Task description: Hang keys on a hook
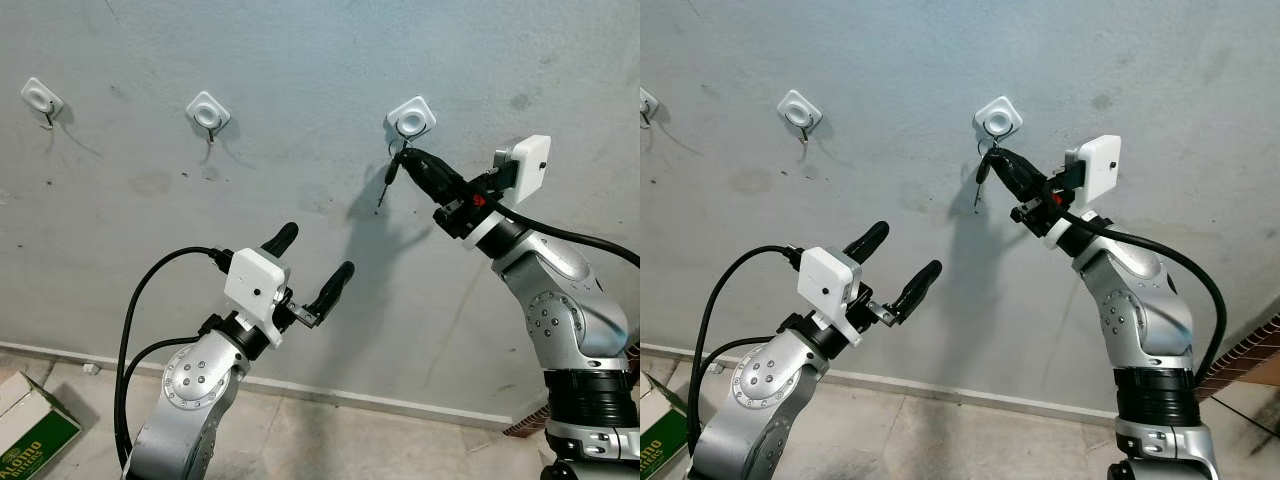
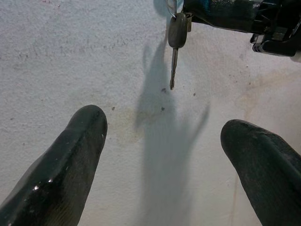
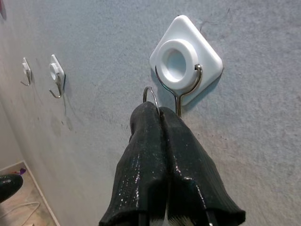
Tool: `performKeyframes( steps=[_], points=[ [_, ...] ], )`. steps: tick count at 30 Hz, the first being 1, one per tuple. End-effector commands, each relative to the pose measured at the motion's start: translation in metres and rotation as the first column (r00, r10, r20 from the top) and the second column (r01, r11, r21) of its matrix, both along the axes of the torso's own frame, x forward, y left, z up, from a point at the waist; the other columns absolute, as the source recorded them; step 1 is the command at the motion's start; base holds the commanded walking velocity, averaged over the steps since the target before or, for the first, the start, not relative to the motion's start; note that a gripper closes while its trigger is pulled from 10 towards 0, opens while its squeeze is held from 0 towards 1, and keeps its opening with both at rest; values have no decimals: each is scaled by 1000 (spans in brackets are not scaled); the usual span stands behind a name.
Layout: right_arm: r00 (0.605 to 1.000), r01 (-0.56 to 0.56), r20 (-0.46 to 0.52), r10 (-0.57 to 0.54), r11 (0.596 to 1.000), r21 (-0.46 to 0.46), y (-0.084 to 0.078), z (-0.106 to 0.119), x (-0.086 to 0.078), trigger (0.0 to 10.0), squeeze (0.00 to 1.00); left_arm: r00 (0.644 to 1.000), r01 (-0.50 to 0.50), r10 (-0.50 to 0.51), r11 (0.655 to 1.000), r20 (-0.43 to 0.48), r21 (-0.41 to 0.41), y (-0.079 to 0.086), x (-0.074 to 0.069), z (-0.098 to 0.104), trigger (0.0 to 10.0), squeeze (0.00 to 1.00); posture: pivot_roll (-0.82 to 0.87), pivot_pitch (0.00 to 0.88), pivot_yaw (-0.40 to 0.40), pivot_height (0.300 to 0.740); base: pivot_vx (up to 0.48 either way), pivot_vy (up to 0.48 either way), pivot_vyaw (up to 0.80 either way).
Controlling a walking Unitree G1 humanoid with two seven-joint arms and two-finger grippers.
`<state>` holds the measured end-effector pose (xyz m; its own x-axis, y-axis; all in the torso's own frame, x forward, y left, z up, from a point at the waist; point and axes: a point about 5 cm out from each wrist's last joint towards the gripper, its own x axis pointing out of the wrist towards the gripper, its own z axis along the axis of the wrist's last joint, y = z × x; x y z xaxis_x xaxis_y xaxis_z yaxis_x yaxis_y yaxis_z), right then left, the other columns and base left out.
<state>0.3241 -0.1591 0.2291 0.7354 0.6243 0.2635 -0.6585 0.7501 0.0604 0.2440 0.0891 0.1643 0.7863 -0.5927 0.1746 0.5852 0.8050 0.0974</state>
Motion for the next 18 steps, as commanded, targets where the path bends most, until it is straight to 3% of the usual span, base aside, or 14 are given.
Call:
performKeyframes(
  steps=[1, 18],
  points=[
    [999, 39, -37, -39, 999, 12, -9, -7, 1, 10000, 0, 1000, 6, -6, 1000, 1, 12, -1, 0, -1, 10000, 0, -14, 56, 36, 740, 0, 0, 0],
    [994, 65, -94, -62, 998, 28, -13, -22, -1, 10000, 0, 1000, 5, -5, 1000, 1, 12, -2, 1, -1, 10000, 0, -16, 57, 35, 740, 0, 0, 0]
  ],
)
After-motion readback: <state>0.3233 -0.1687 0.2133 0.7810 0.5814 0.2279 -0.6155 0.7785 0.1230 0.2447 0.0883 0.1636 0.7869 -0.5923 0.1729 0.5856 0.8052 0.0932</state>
